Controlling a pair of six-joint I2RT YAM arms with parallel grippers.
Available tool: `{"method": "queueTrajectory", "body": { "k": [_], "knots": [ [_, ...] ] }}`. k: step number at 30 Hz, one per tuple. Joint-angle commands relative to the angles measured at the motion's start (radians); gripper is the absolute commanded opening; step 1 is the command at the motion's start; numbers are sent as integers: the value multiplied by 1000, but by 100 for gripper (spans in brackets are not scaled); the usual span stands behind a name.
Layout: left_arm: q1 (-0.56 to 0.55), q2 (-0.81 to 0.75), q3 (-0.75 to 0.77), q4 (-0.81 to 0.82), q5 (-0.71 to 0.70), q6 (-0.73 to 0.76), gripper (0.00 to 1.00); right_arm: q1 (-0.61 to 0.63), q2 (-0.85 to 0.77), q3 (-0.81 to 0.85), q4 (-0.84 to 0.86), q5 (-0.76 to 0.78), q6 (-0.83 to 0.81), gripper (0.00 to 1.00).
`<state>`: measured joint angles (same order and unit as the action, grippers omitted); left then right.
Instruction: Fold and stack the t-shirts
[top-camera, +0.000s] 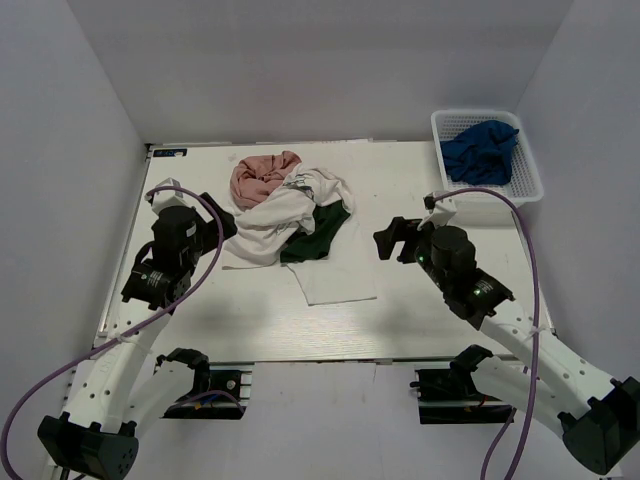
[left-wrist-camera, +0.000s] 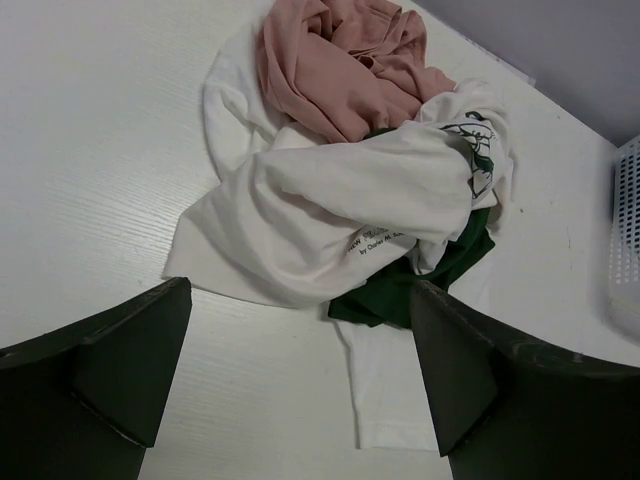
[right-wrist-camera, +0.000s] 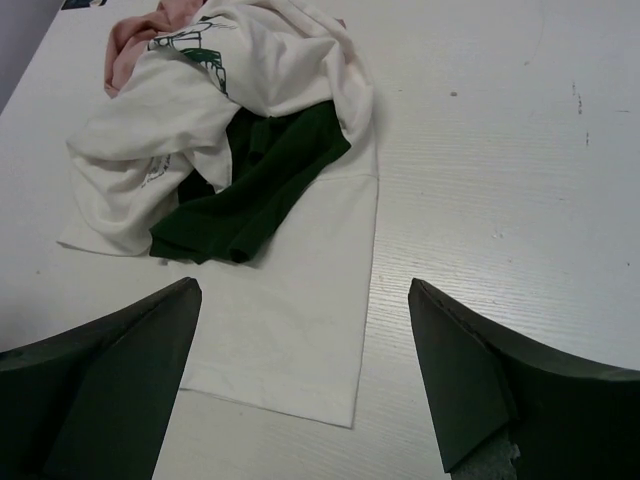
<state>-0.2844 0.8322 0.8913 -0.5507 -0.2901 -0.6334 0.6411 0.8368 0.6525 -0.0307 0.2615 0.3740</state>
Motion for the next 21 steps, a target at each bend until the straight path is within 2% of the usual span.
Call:
{"method": "queueTrajectory", "body": {
  "k": [1,5,7,8,9,11,14,15,16,18,19,21],
  "knots": [
    [-4,-5,26,-18,-17,-5,100,0,-1,36,-7,41,11,91],
    [-4,-5,26,-9,-6,-5,100,3,44,79,-15,65,2,91],
    [-4,4,26,-9,-6,-5,100,2,132,105,-34,13,-33,91],
    [-4,4,26,-9,-18,-5,100,3,165,181,-47,-2,-40,91],
    [-4,13,26,-9,-18,-5,100,3,273,211,-70,-16,-38,91],
    [-4,13,17,-18,-18,-5,100,9,350,344,-106,-97,-46,91],
    [5,31,17,-8,-9,-5,100,45,603,467,-84,-178,-121,91],
    [5,31,17,-8,-9,-5,100,73,646,569,-83,-174,-130,91],
    [5,44,29,-24,-26,-5,100,86,777,607,-83,-171,-156,91],
    [5,58,40,-46,-64,-14,100,123,858,742,-74,-140,-199,91],
    [-4,68,40,-61,-75,-14,100,133,977,778,-72,-131,-210,91],
    [-4,68,40,-61,-87,-23,100,161,1057,931,-87,-85,-247,91]
  ]
}}
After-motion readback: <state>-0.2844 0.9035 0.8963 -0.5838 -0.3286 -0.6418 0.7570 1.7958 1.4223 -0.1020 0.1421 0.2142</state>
